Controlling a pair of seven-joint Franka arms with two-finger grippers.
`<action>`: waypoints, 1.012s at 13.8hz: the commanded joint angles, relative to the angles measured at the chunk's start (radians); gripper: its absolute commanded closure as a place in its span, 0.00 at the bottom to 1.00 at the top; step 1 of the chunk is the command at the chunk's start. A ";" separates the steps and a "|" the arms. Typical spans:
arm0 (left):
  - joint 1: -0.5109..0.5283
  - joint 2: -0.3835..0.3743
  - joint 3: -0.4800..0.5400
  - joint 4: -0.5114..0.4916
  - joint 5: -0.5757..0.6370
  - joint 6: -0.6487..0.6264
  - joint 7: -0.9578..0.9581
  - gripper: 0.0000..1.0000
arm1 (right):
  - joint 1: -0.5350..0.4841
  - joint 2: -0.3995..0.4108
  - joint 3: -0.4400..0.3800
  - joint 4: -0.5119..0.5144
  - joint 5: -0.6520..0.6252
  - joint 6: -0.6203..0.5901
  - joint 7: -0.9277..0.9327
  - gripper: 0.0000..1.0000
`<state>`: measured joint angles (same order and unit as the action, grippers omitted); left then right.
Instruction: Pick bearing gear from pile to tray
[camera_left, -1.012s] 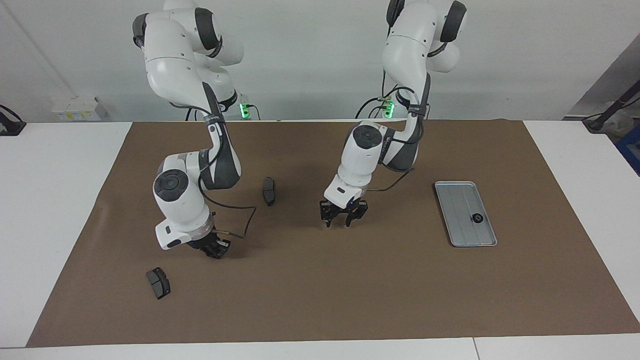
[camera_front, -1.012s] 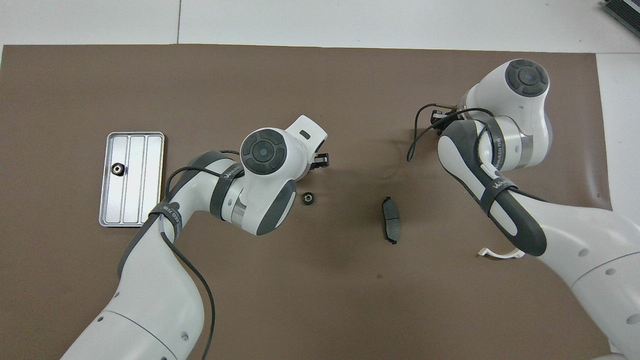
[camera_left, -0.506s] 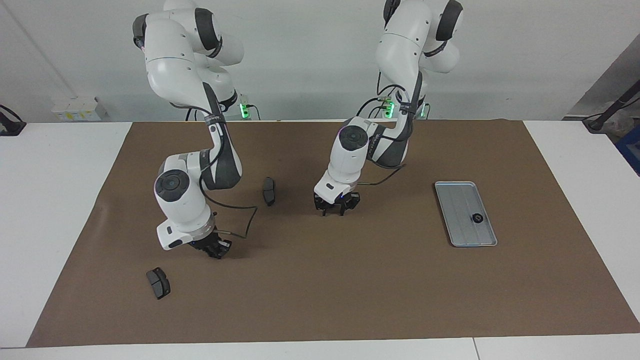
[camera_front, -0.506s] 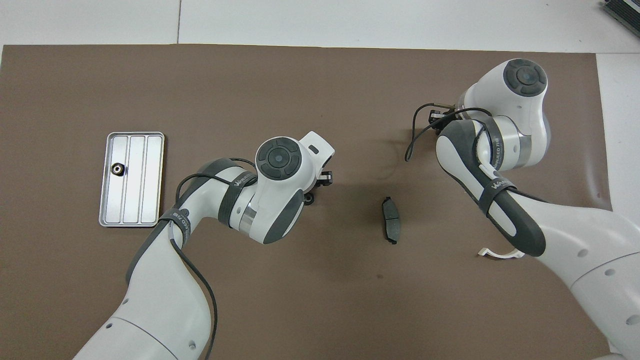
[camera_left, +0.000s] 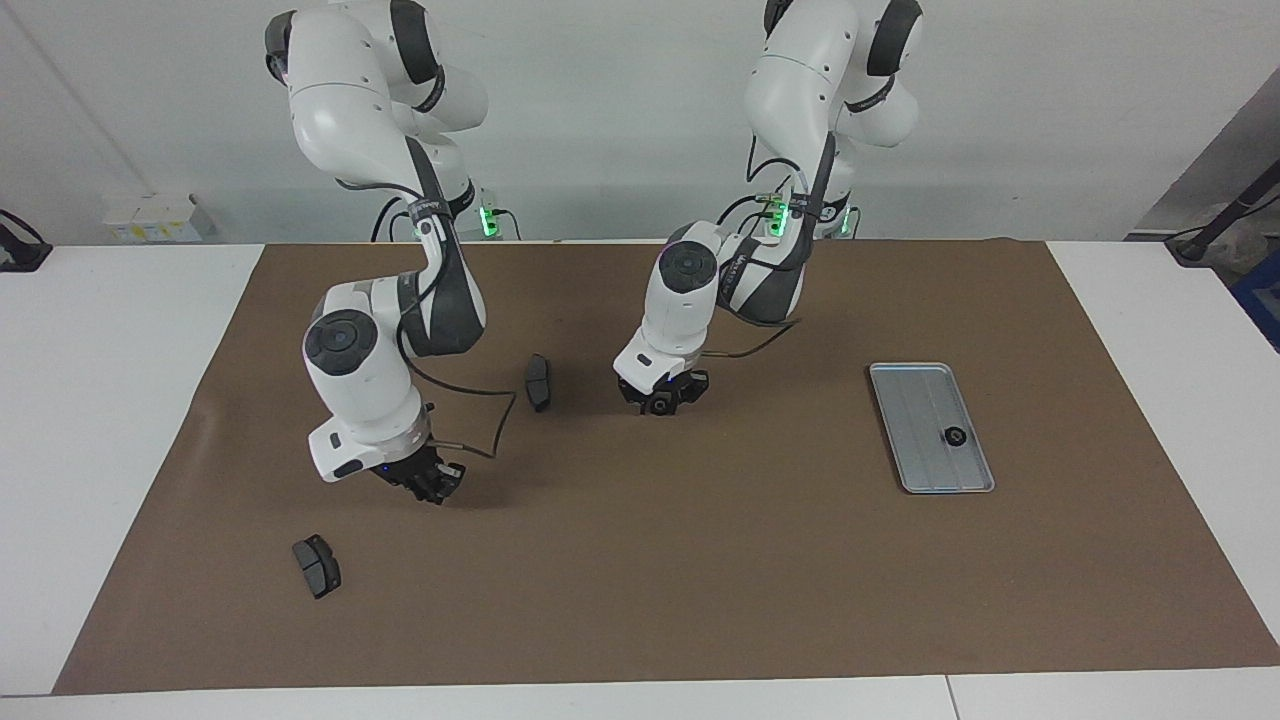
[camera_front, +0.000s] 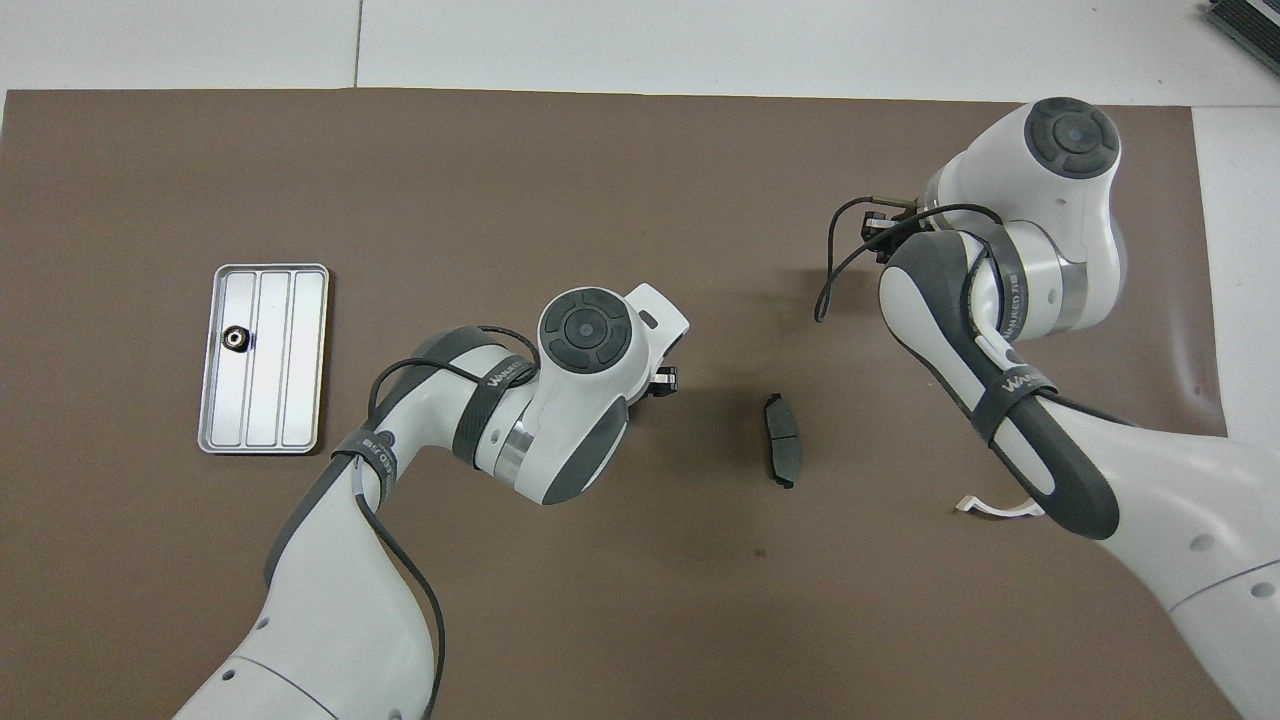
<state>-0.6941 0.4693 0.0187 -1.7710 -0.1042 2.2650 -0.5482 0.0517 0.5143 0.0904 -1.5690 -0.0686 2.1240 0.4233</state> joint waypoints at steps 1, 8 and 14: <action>-0.013 -0.040 0.017 -0.054 0.012 0.004 0.002 0.54 | 0.017 -0.052 0.005 -0.026 0.020 -0.045 0.014 1.00; -0.018 -0.047 0.017 -0.070 0.012 0.004 0.002 0.73 | 0.077 -0.123 0.046 -0.048 0.020 -0.087 0.138 1.00; -0.016 -0.047 0.017 -0.068 0.012 0.001 0.002 0.91 | 0.109 -0.201 0.060 -0.126 0.020 -0.092 0.170 1.00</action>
<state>-0.6958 0.4518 0.0212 -1.8036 -0.1031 2.2655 -0.5481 0.1560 0.3556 0.1366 -1.6291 -0.0621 2.0257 0.5720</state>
